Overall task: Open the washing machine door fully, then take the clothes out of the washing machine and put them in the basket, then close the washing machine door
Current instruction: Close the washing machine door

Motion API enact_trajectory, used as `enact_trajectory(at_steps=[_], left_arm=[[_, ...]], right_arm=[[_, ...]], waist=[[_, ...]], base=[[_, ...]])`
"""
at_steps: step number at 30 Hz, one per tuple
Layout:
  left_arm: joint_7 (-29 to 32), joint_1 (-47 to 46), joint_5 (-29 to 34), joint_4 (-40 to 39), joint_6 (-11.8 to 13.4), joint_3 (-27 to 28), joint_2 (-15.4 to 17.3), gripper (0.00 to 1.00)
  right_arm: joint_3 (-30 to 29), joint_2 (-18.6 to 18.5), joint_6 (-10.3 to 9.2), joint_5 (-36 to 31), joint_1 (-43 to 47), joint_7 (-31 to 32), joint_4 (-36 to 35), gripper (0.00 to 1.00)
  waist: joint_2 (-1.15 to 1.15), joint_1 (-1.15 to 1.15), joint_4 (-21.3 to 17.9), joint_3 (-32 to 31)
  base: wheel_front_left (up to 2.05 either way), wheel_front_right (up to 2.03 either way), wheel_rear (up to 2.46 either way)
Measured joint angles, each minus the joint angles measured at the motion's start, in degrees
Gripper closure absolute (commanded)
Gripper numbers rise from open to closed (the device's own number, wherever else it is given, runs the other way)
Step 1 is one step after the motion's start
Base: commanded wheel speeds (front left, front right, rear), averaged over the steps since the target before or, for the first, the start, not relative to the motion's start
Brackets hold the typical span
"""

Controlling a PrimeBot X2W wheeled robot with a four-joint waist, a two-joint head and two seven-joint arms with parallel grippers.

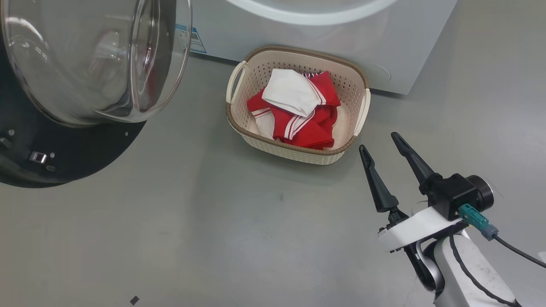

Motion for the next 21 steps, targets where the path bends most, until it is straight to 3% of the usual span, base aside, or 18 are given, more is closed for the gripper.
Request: enact_trajectory(at_steps=[21], left_arm=[[4.3,6.8,-2.4,-6.4,-1.5,0.1,-6.6,1.00]], right_arm=[[-0.3,0.6,-0.01,0.3,0.0,-0.4,1.3,0.00]], waist=[[0.00,0.00,-0.1,-2.2]], base=[[0.00,0.00,0.00]])
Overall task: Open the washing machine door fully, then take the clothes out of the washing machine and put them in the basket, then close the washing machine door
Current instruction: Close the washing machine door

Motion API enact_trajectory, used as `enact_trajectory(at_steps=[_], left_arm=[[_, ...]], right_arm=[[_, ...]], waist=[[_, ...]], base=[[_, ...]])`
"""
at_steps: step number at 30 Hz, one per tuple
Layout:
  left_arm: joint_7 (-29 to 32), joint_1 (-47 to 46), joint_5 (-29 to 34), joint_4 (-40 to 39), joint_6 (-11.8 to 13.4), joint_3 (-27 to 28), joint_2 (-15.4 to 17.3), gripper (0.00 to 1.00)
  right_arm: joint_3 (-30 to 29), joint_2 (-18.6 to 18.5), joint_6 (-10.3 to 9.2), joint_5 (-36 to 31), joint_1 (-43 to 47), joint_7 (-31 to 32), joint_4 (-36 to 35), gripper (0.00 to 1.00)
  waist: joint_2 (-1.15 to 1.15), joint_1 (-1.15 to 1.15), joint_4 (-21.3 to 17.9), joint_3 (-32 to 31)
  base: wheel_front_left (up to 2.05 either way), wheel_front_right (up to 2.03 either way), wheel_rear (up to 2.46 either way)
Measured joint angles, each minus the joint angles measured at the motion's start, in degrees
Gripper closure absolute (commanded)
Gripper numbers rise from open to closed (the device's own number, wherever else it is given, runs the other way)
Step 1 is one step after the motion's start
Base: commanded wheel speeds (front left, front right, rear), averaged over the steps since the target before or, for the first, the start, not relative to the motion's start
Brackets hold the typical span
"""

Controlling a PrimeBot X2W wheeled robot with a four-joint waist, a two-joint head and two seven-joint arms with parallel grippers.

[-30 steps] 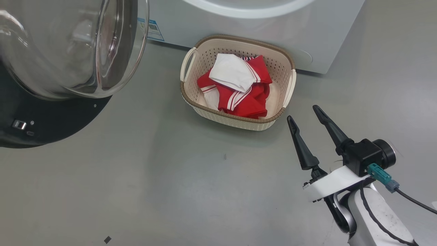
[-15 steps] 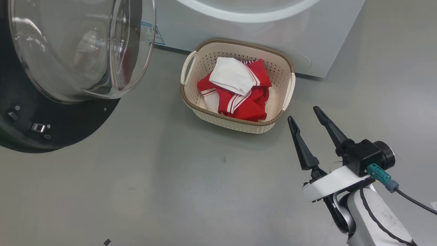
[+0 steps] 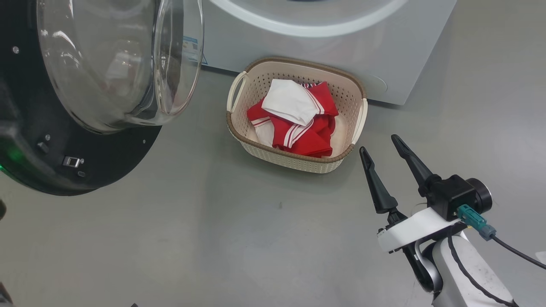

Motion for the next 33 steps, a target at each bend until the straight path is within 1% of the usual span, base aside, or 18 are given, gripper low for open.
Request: enact_trajectory(at_steps=[9,18,25,30,33], left_arm=[[1.9,2.7,-0.1,-3.7,0.0,-0.9,-2.9,1.00],[3.9,5.4,-0.5,-8.7,-0.1,-2.6,-7.4,1.00],[4.5,8.0,-0.5,-13.0,-0.1,-2.9,-8.8,1.00],[1.3,9.0,0.6,-16.3,-0.1,-2.2,-8.9,1.00],[-1.7,10.5,3.0,-18.6,-1.8,-2.3,-8.4,1.00]], right_arm=[[0.1,0.4,0.00,0.1,0.1,0.0,0.2,0.00],[0.1,0.5,0.00,0.5,0.2,0.0,0.5,0.00],[0.1,0.9,0.00,0.5,0.3,-0.1,0.5,0.00],[0.1,0.9,0.00,0.5,0.3,-0.1,0.7,0.00],[0.1,1.0,0.00,0.5,0.3,-0.1,1.0,0.00]], waist=[[0.00,0.00,0.1,-0.7],[0.00,0.00,0.0,-1.2],[0.00,0.00,-0.1,-1.4],[0.00,0.00,-0.1,-1.5],[0.00,0.00,-0.1,-1.7]], base=[[0.00,0.00,0.00],[0.00,0.00,0.00],[0.00,0.00,0.00],[0.00,0.00,0.00],[0.00,0.00,0.00]])
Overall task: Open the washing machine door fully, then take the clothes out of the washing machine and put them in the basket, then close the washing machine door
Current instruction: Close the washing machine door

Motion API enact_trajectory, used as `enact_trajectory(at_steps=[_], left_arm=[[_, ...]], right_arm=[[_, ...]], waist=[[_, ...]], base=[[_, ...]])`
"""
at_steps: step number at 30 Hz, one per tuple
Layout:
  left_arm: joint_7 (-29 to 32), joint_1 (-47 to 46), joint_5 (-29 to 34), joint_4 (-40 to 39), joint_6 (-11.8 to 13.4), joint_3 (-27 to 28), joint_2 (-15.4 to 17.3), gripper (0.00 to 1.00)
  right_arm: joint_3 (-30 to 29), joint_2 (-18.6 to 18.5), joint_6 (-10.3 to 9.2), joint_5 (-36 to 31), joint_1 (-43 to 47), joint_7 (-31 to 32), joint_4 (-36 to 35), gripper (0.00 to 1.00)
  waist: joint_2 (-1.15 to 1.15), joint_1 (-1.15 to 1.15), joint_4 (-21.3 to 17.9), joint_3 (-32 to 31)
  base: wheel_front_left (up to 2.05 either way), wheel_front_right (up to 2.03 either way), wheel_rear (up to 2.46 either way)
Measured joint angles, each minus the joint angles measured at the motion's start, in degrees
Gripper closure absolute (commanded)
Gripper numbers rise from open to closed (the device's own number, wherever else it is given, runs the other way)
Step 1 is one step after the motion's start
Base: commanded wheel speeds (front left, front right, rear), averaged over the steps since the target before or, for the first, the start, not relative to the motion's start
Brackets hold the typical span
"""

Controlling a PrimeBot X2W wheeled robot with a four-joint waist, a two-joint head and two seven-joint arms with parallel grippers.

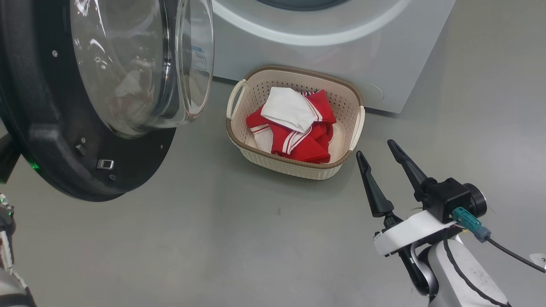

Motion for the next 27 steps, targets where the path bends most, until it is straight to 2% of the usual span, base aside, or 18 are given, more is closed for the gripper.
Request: enact_trajectory(at_steps=[3,6,10,15,21,27], left_arm=[[-2.5,1.5,0.9,-1.7,-0.6,1.4,0.0,1.00],[-5.5,3.3,2.3,-4.3,-2.8,0.9,0.0,1.00],[-9.4,7.8,9.0,-8.0,-4.8,-2.3,0.7,1.00],[-15.8,13.8,15.8,-12.2,-4.8,-5.4,1.2,1.00],[-23.2,18.7,20.1,-16.5,-4.8,-8.4,1.4,1.00],[-31.3,25.0,26.1,-24.0,-4.8,-18.1,5.8,1.00]], right_arm=[[0.0,0.1,0.00,0.1,0.1,0.0,0.3,0.00],[-0.2,0.3,-0.01,0.4,0.3,0.0,0.9,0.00],[-0.6,0.3,-0.09,0.8,1.6,0.0,1.3,0.00],[-0.7,0.4,-0.08,1.0,2.0,0.0,1.4,0.00],[-0.1,0.7,-0.07,1.0,2.4,0.0,1.4,0.00],[0.7,0.9,-0.04,1.0,2.6,0.0,1.4,0.00]], waist=[[0.00,0.00,0.0,-0.4],[0.00,0.00,0.0,-1.0],[0.00,0.00,0.3,-2.0],[0.00,0.00,1.0,-3.2],[0.00,0.00,1.9,-4.4],[0.00,0.00,2.2,-5.0]], base=[[0.00,0.00,0.00],[0.00,0.00,0.00],[0.00,0.00,0.00],[0.00,0.00,0.00],[0.00,0.00,0.00],[0.00,0.00,0.00]])
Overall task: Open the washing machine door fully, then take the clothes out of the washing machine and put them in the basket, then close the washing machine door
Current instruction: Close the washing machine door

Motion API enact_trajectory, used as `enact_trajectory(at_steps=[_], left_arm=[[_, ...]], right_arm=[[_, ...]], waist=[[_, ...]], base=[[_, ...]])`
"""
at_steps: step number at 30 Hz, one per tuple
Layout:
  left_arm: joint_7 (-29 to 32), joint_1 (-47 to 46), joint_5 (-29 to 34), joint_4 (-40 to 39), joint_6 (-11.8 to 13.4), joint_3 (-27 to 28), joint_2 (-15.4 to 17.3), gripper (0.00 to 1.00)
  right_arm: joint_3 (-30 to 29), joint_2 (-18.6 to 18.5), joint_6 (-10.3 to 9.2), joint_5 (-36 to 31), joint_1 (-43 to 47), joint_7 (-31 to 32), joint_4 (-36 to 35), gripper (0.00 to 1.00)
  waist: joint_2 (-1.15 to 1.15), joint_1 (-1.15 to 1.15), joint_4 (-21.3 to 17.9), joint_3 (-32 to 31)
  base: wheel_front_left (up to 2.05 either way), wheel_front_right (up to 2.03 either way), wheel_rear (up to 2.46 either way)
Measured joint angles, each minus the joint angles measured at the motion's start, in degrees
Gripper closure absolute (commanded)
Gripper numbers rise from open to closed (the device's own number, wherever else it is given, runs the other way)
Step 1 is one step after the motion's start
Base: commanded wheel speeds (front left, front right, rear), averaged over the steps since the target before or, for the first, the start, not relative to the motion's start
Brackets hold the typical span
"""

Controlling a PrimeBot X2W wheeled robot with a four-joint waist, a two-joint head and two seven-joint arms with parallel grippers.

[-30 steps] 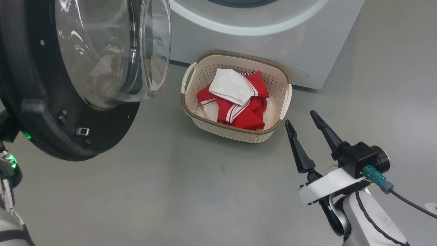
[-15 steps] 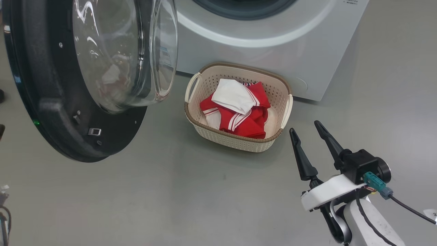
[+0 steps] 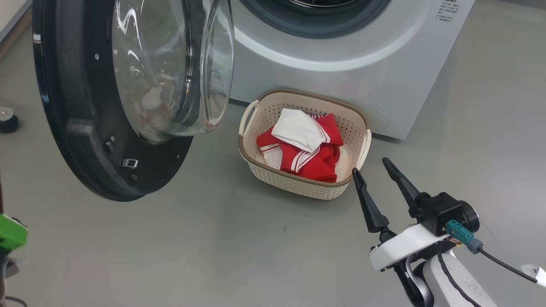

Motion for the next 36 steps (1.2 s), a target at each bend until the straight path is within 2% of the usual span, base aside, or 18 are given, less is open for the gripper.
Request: enact_trajectory(at_steps=[6,16,26,33,34,35,36], left_arm=[[-8.4,6.1,4.1,-2.3,0.0,-6.8,2.2,1.00],[-20.0,11.9,10.5,-2.0,0.0,-12.7,5.1,1.00],[-29.2,13.8,15.9,1.7,-0.3,-12.5,5.8,1.00],[-34.5,13.8,17.1,3.6,0.1,-12.2,3.8,1.00],[-35.1,13.8,17.2,3.8,0.1,-12.2,3.5,0.61],[-35.7,13.8,17.3,4.0,0.2,-12.2,3.4,0.14],[-36.2,13.8,17.3,4.2,0.2,-12.2,3.3,0.00]], right_arm=[[0.1,0.0,0.04,0.0,0.0,-0.2,0.0,0.00],[0.4,0.1,0.05,0.0,0.1,-0.2,0.0,0.00],[0.0,0.3,0.05,0.0,0.1,-0.2,0.0,0.00],[-0.2,0.4,0.05,0.0,0.1,-0.2,-0.1,0.00],[-0.2,0.4,0.05,0.0,0.1,-0.2,-0.1,0.00],[-0.3,0.4,0.05,0.0,0.1,-0.2,-0.1,0.00],[-0.4,0.4,0.05,0.0,0.1,-0.2,-0.1,0.00]], waist=[[0.00,0.00,-0.1,-0.2],[0.00,0.00,-0.5,-0.2],[0.00,0.00,-1.2,0.5],[0.00,0.00,-1.6,0.8],[0.00,0.00,-1.6,0.7],[0.00,0.00,-1.7,0.7],[0.00,0.00,-1.7,0.7]], base=[[0.00,0.00,0.00],[0.00,0.00,0.00],[0.00,0.00,0.00],[0.00,0.00,0.00],[0.00,0.00,0.00],[0.00,0.00,0.00],[0.00,0.00,0.00]])
